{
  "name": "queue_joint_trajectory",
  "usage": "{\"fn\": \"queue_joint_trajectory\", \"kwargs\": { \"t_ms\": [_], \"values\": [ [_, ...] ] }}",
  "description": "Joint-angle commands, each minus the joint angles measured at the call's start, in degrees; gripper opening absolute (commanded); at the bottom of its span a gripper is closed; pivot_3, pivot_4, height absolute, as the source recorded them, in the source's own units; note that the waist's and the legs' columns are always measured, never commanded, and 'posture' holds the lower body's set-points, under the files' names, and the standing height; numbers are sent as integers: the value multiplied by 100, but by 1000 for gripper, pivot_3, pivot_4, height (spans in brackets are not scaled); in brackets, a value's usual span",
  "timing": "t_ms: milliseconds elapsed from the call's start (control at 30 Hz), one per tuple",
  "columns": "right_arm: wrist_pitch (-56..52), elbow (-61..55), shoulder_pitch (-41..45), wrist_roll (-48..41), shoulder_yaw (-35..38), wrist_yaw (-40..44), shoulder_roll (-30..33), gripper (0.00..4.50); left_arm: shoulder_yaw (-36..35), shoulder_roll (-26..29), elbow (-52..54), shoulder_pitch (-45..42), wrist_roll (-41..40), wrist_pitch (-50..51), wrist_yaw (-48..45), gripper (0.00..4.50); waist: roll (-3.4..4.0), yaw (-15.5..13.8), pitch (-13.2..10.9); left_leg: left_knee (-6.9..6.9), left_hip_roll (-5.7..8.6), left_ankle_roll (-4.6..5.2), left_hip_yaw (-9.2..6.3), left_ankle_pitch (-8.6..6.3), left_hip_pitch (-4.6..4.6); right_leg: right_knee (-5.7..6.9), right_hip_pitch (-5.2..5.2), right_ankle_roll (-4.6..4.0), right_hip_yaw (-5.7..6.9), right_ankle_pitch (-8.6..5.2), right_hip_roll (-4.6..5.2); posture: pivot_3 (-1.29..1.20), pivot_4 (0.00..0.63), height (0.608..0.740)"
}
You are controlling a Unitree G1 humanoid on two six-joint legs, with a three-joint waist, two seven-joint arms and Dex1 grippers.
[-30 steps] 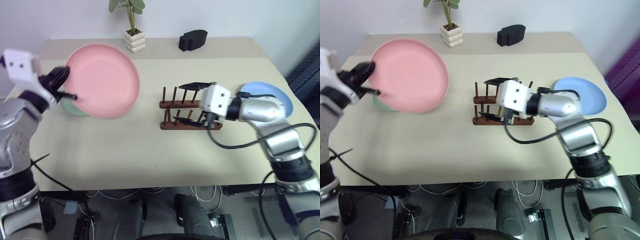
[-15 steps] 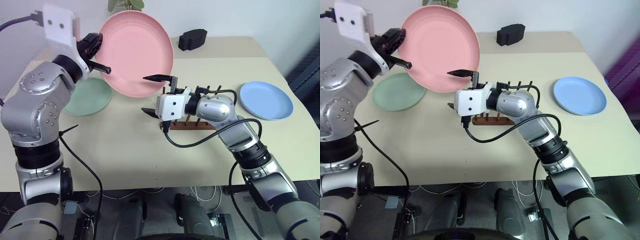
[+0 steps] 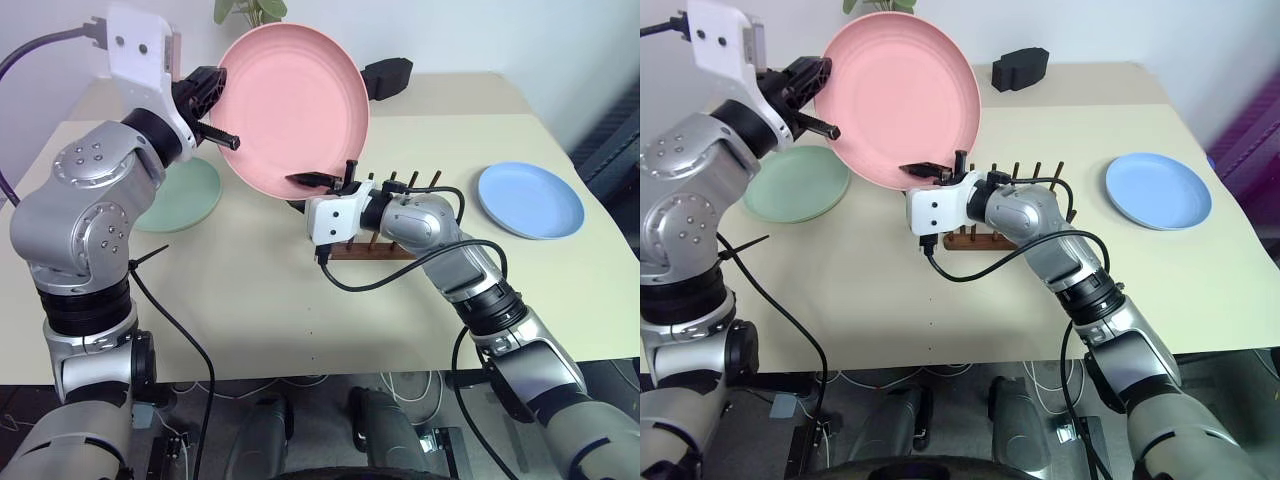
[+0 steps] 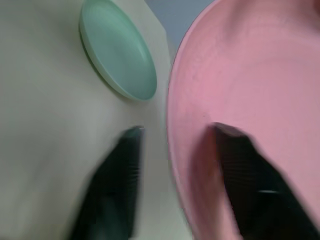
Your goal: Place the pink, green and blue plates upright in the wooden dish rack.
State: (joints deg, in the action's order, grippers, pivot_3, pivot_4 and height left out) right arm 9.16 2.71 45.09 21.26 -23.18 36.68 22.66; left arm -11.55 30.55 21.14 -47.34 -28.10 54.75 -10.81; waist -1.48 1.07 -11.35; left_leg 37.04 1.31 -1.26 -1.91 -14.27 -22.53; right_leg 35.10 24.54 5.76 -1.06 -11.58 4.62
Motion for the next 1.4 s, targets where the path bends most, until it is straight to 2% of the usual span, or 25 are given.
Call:
{"fn": "queue_joint_trajectory", "kwargs": {
  "t_ms": [33, 267, 367, 500, 600, 867, 1000, 1067, 1167, 1300, 1400],
  "values": [
    [130, -49, 119, 50, 104, -136, -39, 79, -257, -67, 188, -104, -136, -16, 14, 0, 0, 5, 0, 0, 0, 0, 0, 0, 0, 0, 0, 0, 0, 0, 0, 0, 150, 736],
    [223, -91, 43, 112, 120, -141, 0, 79, -572, -338, 144, -123, -354, 0, 19, 0, 0, -1, 0, 0, 0, -1, -1, 1, 0, 0, 0, 0, 0, 0, -1, 0, 150, 736],
    [240, -87, 45, 127, 123, -147, 21, 0, -750, -467, 139, -153, -544, -15, 15, 902, 0, -5, 0, 1, 0, -2, -1, 1, 0, 1, -1, 0, 0, 0, 0, 0, 150, 736],
    [284, -88, 62, 174, 182, -205, 76, 0, -1037, -550, 181, -216, -854, -238, -28, 2898, -1, -4, -1, 1, 0, -2, -1, 1, 0, 0, -1, 0, 0, 0, 0, 0, 150, 736],
    [338, -69, 127, 250, 255, -296, 147, 0, -1206, -401, 126, -180, -882, -420, -60, 4377, -1, 8, -1, 0, 0, -2, -1, 1, 1, 0, -1, 0, 0, 0, -1, 0, 150, 736],
    [584, -29, 278, 60, 855, -536, 598, 0, -1829, 170, -147, 324, -812, -1098, -222, 4450, -1, -1, 0, -1, 0, -2, 0, 1, 1, 0, -1, -1, 0, 0, -1, 0, 150, 736],
    [189, -245, 146, -1085, 1795, -326, 778, 0, -1481, 716, 36, 1557, -626, -1349, -1114, 4450, 2, -2, -2, -3, 0, -2, 5, 1, 3, -1, -2, -1, -4, 0, 2, 0, 150, 736],
    [-146, -442, -22, -1800, 2193, -48, 882, 0, -1373, 665, 153, 1985, -635, -1660, -1387, 4450, -6, -39, -3, -1, -3, -2, 1, 1, 0, -2, -3, -3, -3, -1, 2, 0, 150, 736],
    [-1157, -1075, -369, -3271, 2896, 341, 913, 0, -1424, 329, 252, 2286, -1080, -1865, -1685, 4450, -8, -64, -4, 2, -15, -1, -4, 1, -2, -9, -11, -23, -1, -11, 4, 0, 150, 736],
    [-2931, -2020, -749, -5600, 3853, 253, 916, 0, -952, 437, 539, 2948, -1134, -2014, -2461, 4450, -1, -19, -7, 3, -17, 1, 1, 0, 3, -7, -12, -24, -6, -12, 9, 0, 150, 736],
    [-3771, -2413, -1132, -6800, 4301, 86, 945, 0, -717, 483, 664, 3291, -1254, -2052, -2862, 4450, -2, -12, -7, -4, -25, 5, 2, -3, 7, -5, -10, -26, -5, -13, 2, 0, 150, 736]
  ]
}}
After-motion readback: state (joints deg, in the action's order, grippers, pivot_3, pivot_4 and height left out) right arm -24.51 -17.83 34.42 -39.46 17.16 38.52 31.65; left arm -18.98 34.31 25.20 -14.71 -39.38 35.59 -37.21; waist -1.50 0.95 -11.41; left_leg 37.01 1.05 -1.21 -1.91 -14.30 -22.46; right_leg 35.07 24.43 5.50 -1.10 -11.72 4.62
